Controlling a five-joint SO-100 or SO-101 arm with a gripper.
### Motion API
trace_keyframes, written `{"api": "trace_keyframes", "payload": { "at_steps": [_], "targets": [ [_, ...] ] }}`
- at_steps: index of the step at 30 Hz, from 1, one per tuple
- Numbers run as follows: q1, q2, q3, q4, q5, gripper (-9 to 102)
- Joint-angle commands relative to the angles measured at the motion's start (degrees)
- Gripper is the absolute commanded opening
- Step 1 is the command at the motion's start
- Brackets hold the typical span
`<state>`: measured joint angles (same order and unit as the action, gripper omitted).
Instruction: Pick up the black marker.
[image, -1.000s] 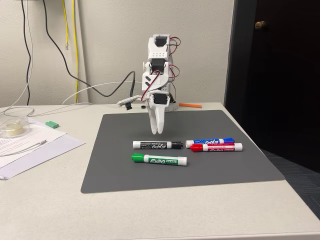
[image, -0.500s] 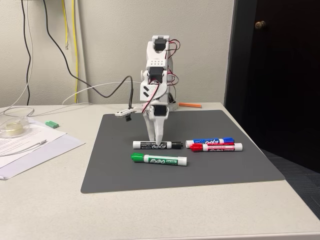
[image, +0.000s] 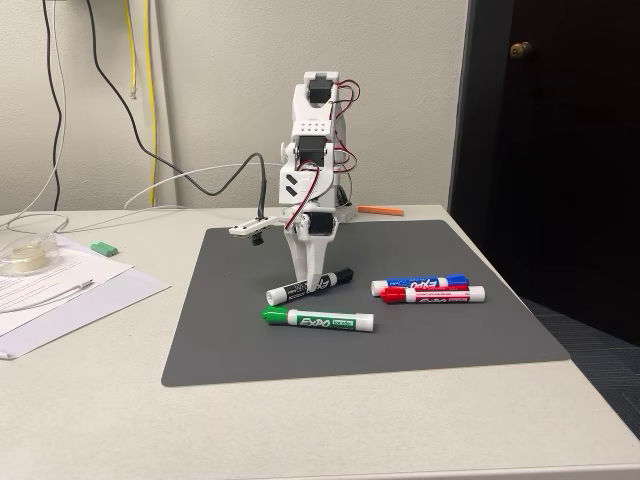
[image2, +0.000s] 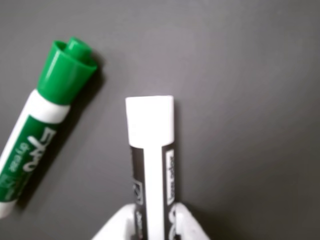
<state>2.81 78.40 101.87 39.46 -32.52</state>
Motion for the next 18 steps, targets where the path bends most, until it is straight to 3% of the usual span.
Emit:
{"api": "trace_keyframes", "payload": {
  "at_steps": [1, 8, 15, 18],
  "targets": [
    [0.0, 0.8, -2.5, 0.4, -0.3, 0],
    [0.4, 3.6, -3.4, 1.6, 3.7, 0],
    [-0.3, 12.1, -11.0, 6.2, 24.5, 0],
    [0.4, 13.4, -17.8, 12.3, 32.3, 0]
  ]
}}
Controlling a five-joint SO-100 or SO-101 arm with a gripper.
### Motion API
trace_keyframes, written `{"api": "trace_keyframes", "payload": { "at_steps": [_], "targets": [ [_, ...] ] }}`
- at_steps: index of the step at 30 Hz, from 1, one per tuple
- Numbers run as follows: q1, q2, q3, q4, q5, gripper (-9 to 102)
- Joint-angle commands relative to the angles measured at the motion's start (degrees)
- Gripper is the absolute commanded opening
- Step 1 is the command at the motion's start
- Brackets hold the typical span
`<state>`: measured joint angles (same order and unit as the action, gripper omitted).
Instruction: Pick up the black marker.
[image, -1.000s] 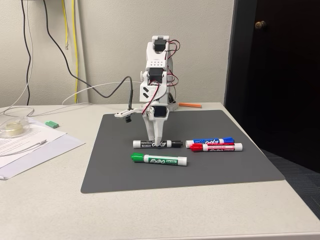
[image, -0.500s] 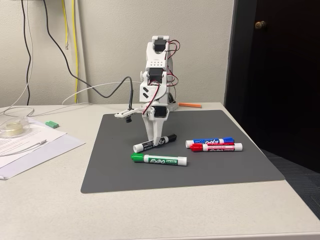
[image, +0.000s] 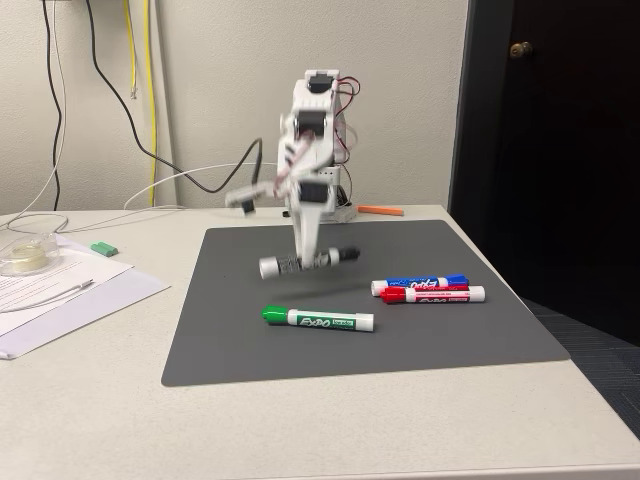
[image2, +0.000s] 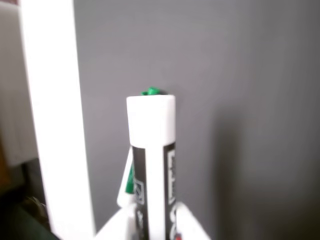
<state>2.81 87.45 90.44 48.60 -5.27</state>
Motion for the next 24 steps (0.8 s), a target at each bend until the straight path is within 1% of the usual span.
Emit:
{"api": "trace_keyframes", "payload": {
  "at_steps": [1, 3, 5, 9, 12, 18, 20, 24],
  "targets": [
    [0.7, 4.6, -9.1, 6.2, 7.0, 0],
    [1.5, 6.4, -12.6, 10.3, 10.3, 0],
    [2.5, 9.9, -12.8, 11.5, 14.2, 0],
    [3.6, 15.5, -12.9, 13.5, 18.8, 0],
    [4.0, 18.5, -12.9, 16.3, 18.7, 0],
    [4.0, 24.2, -10.5, 22.1, 14.9, 0],
    [4.0, 27.9, -6.0, 20.8, 14.4, 0],
    [4.0, 36.0, 5.5, 15.6, 14.0, 0]
  ]
}}
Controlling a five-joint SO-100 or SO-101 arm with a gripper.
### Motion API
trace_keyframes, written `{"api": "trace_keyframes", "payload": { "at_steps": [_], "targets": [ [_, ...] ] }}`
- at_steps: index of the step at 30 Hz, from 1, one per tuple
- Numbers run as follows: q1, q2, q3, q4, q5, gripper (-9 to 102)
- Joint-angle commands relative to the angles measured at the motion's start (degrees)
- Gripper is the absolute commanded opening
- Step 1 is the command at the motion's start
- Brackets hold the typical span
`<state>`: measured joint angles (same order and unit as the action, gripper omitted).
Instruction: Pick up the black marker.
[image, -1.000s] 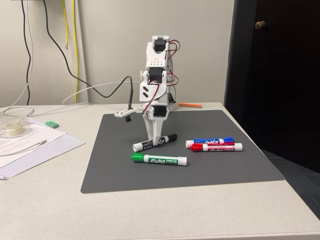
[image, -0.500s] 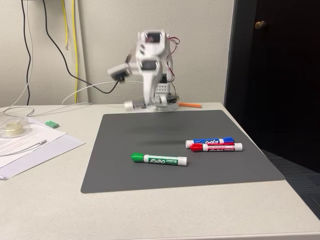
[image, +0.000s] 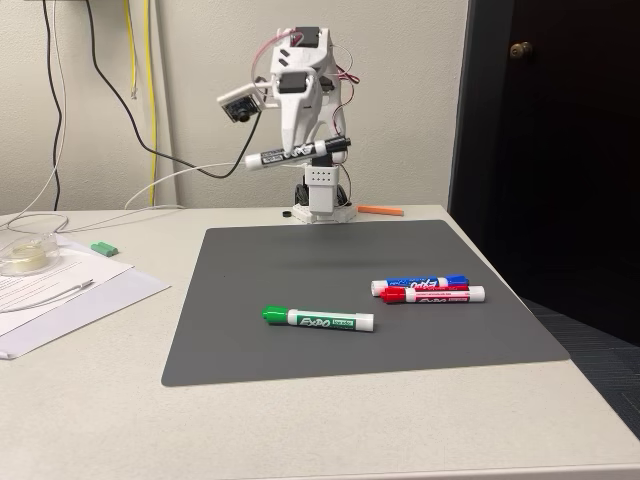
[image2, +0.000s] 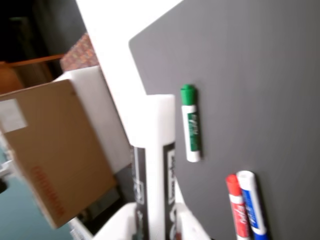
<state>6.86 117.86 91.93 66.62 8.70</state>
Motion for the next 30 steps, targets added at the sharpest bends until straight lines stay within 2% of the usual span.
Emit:
{"api": "trace_keyframes", "payload": {
  "at_steps": [1, 5, 19, 30],
  "targets": [
    [0.0, 7.7, 7.0, -4.0, -0.1, 0],
    [-0.1, 12.5, 14.6, -8.4, -0.4, 0],
    [-1.0, 13.2, 16.2, -9.6, -1.7, 0],
    [-1.5, 24.6, 32.4, -18.2, -2.3, 0]
  ]
}}
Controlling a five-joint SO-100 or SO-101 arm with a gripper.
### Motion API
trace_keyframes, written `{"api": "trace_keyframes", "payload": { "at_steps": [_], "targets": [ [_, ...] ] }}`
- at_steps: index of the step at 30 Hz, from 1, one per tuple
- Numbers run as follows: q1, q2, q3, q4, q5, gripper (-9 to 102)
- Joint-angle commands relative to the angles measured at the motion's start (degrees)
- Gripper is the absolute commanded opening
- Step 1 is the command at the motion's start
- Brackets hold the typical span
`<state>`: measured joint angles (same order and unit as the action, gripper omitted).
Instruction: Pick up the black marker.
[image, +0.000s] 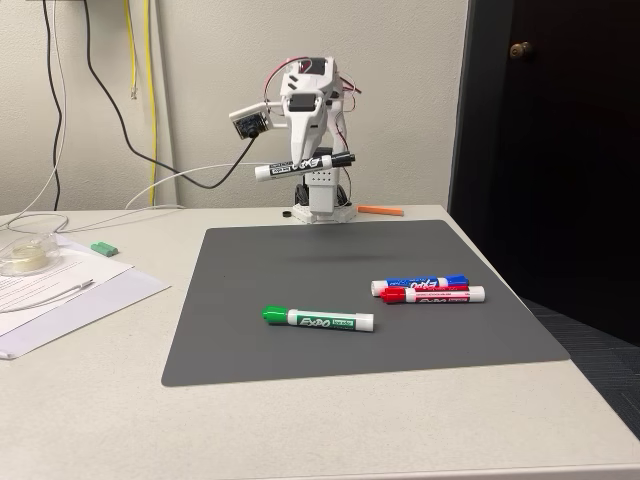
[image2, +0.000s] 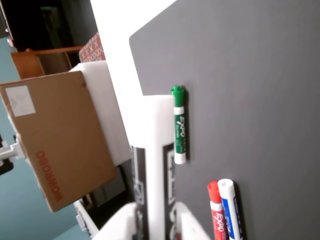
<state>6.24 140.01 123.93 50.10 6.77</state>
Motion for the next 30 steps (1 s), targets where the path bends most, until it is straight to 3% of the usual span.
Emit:
{"api": "trace_keyframes", "payload": {
  "at_steps": [1, 30],
  "targets": [
    [-1.1, 2.5, 0.6, -1.8, -0.4, 0],
    [-3.4, 3.6, 2.0, -4.0, -0.9, 0]
  ]
}}
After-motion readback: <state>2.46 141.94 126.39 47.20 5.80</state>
